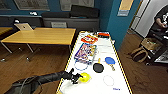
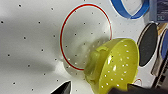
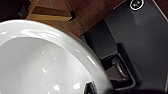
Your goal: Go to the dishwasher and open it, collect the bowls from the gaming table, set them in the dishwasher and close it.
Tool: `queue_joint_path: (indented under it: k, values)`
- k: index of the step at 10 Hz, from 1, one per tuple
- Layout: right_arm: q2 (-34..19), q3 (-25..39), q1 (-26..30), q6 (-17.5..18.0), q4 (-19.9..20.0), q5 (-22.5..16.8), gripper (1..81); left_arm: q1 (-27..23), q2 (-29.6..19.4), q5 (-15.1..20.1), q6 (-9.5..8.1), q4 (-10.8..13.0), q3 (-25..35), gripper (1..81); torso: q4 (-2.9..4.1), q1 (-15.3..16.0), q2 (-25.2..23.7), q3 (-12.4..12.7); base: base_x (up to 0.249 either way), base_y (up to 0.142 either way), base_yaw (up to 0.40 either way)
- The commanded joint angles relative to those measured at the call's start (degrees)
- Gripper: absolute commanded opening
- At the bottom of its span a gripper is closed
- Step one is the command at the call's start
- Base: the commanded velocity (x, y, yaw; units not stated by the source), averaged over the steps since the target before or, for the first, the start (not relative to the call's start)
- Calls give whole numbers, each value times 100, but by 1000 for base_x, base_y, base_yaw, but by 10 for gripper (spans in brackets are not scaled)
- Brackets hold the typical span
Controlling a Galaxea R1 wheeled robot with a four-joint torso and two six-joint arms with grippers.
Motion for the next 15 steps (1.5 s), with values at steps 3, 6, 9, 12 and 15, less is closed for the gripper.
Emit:
queue_joint_path:
  k: [3, 6, 9, 12, 15]
  values:
    - [-163, 128, 229, -20, -175, -133, 10, -660, 48, 187, -11, 197, 26, 811, 0, 0, 0, 0, 0, 0, 0]
    - [-137, 41, 220, -29, -175, -133, 10, -440, 92, 187, -10, 328, 34, 811, 0, 0, 0, -2, 0, 0, 0]
    - [-6, -144, 247, -29, -175, -133, 10, -221, 145, 196, -2, 504, 35, 811, 0, 0, 0, -2, 0, 0, 0]
    - [4, -206, 255, -29, -175, -142, 10, -35, 136, 205, -10, 855, 25, 10, 0, 2, 0, -2, 0, 0, 0]
    - [30, -224, 247, -29, -175, -203, 10, -211, -75, 187, -19, 953, 455, 10, 0, 2, 0, -2, 0, 0, 0]
